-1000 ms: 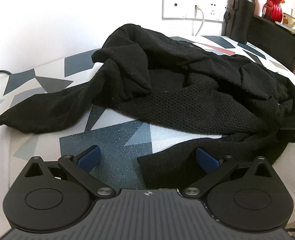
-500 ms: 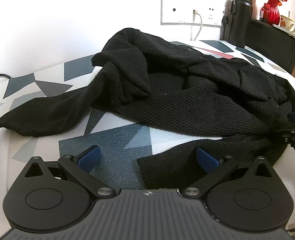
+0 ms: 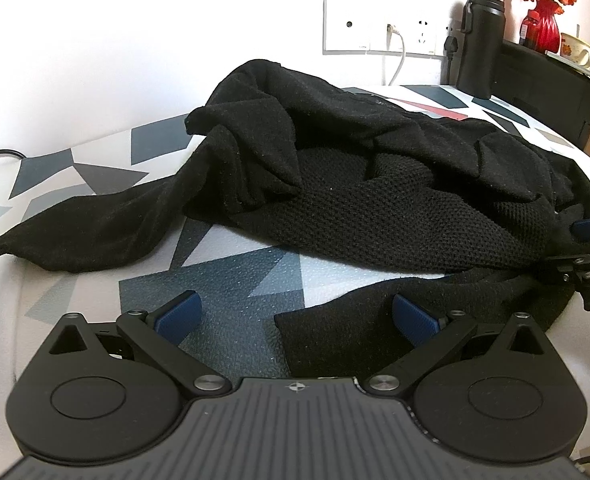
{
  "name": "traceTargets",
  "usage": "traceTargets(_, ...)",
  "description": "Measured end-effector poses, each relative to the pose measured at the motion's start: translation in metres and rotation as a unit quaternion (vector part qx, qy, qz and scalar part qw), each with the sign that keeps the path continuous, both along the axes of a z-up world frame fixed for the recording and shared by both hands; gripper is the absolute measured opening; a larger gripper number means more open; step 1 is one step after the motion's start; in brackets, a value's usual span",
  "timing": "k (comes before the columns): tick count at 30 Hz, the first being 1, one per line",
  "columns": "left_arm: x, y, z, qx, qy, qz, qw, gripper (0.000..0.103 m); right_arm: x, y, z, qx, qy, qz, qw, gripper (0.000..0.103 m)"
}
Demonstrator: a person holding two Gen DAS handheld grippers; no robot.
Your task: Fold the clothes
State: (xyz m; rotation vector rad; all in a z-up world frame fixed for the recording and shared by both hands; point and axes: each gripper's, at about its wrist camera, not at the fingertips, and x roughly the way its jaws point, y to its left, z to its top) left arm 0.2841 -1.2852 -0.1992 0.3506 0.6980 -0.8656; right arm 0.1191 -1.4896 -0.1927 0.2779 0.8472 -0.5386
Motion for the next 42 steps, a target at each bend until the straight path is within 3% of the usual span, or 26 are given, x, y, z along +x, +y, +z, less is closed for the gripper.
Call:
traceTargets(5, 0.005, 0.001, 0.005, 0.013, 0.014, -0.004, 0.9998, 0.103, 0.0, -0.002, 0.003, 0.011, 0.014, 0.012, 1.0, 0.102)
traceTargets(7, 0.007, 0.002, 0.011, 0.022, 0.021, -0.01, 0.9995, 0.086, -0.003, -0.001, 0.005, 0.018, 0.021, 0.022, 0.999, 0.099)
traceTargets(8, 0.008, 0.005, 0.017, 0.02, 0.02, -0.015, 0.9995, 0.071, -0.007, -0.001, 0.006, 0.019, 0.019, 0.027, 0.999, 0.093)
traceTargets(9, 0.009, 0.008, 0.024, 0.018, 0.019, -0.02, 0.9995, 0.069, -0.012, 0.0, 0.008, 0.019, 0.016, 0.033, 0.999, 0.089)
traceTargets(12, 0.02, 0.014, 0.039, 0.009, -0.018, -0.011, 0.9997, 0.069, -0.024, -0.001, 0.013, 0.016, 0.007, 0.043, 0.999, 0.054)
traceTargets(14, 0.035, 0.011, 0.043, 0.022, -0.037, -0.005, 0.9991, 0.069, -0.03, -0.008, 0.016, 0.013, 0.005, 0.042, 0.999, 0.021)
traceTargets(16, 0.049, 0.008, 0.047, 0.035, -0.055, 0.001, 0.9978, 0.069, -0.036, -0.021, 0.016, 0.014, 0.002, 0.033, 0.999, 0.008)
traceTargets(21, 0.073, -0.01, 0.028, 0.106, -0.096, -0.024, 0.9894, 0.069, -0.051, -0.073, 0.014, -0.014, 0.011, -0.062, 0.998, 0.008)
traceTargets(23, 0.074, -0.012, 0.024, 0.111, -0.097, -0.034, 0.9885, 0.068, -0.055, -0.093, 0.017, -0.023, 0.028, -0.117, 0.993, 0.009)
traceTargets(25, 0.074, -0.014, 0.02, 0.117, -0.097, -0.045, 0.9874, 0.051, -0.06, -0.1, 0.025, -0.019, 0.026, -0.133, 0.991, 0.012)
traceTargets(26, 0.074, -0.013, 0.022, 0.115, -0.084, -0.044, 0.9888, 0.024, -0.063, -0.098, 0.03, -0.016, 0.017, -0.129, 0.991, 0.018)
traceTargets(27, 0.074, -0.011, 0.023, 0.111, -0.071, -0.042, 0.9904, 0.008, -0.064, -0.093, 0.035, -0.014, 0.009, -0.123, 0.992, 0.023)
traceTargets(28, 0.073, -0.009, 0.025, 0.107, -0.057, -0.04, 0.9918, 0.008, -0.065, -0.086, 0.04, -0.012, 0.001, -0.11, 0.994, 0.032)
traceTargets(32, 0.056, 0.009, 0.031, 0.083, -0.021, -0.059, 0.9946, 0.004, -0.057, -0.05, 0.046, 0.023, -0.035, -0.045, 0.998, 0.036)
traceTargets(36, 0.036, 0.026, 0.034, 0.071, 0.014, -0.069, 0.995, 0.004, -0.022, -0.018, 0.031, 0.053, -0.036, 0.027, 0.998, 0.036)
traceTargets(39, 0.023, 0.039, 0.041, 0.057, 0.042, -0.07, 0.9951, 0.004, 0.011, -0.008, 0.02, 0.05, -0.026, 0.041, 0.998, 0.038)
traceTargets(41, 0.015, 0.048, 0.046, 0.049, 0.06, -0.074, 0.9942, 0.004, 0.024, -0.011, 0.016, 0.056, -0.031, 0.026, 0.998, 0.048)
traceTargets(42, 0.01, 0.052, 0.049, 0.045, 0.069, -0.078, 0.9935, 0.004, 0.028, -0.013, 0.015, 0.06, -0.035, 0.021, 0.997, 0.048)
